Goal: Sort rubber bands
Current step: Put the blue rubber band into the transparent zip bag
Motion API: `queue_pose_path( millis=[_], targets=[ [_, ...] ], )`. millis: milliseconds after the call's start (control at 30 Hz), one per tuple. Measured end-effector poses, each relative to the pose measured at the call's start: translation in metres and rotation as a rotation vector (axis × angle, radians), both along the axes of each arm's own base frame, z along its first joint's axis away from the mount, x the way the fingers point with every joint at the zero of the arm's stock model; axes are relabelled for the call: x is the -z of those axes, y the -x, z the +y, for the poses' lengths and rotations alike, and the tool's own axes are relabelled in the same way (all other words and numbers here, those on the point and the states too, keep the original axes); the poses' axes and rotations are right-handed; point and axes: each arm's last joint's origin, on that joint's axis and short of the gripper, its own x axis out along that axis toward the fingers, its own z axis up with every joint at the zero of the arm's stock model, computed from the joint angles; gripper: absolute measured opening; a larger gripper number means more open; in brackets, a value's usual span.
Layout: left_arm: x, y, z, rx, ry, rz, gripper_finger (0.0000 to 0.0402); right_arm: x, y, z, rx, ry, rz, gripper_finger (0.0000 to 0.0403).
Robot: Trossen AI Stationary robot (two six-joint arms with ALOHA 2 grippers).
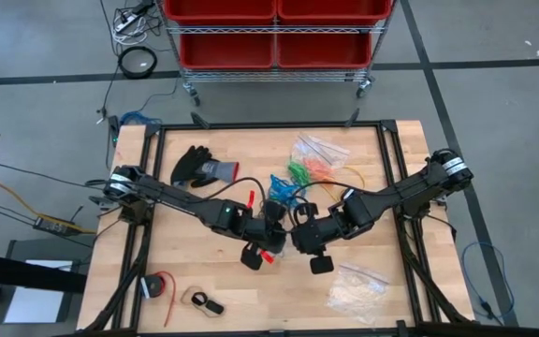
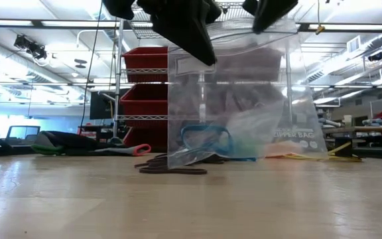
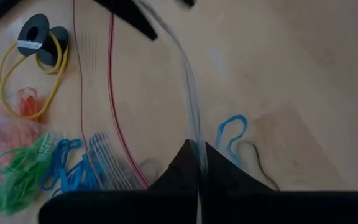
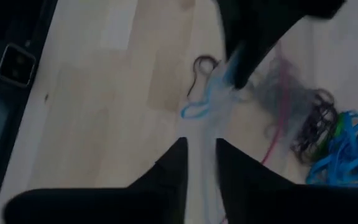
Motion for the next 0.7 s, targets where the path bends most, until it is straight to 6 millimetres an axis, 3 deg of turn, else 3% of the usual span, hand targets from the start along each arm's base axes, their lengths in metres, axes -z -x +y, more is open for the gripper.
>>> queue_pose_path(
  millis=[167,300,500,700],
  targets=[
    [0.0005,0.0008,0.0009,-0.012,-0.021,0.006,0.0001,0.0023,0.0037,-0.001,-0.012,-0.002,0.051,0.0121],
    [0.001,0.0016,0.0012,-0.013,-0.025,0.015,0.0001,0.0047,0.0081,-0.0025,-0.02,0.012,0.104,0.0122],
    [0.001,0.0016,0.0016,-0.02,-0.036,0.013,0.0001,0.0057,0.0101,-0.0034,-0.031,0.027,0.126,0.0087],
    [0.0003,0.0007,0.0016,-0.027,-0.042,0.0,0.0,0.0062,0.0097,-0.0032,-0.062,0.044,0.124,0.0019]
  ],
)
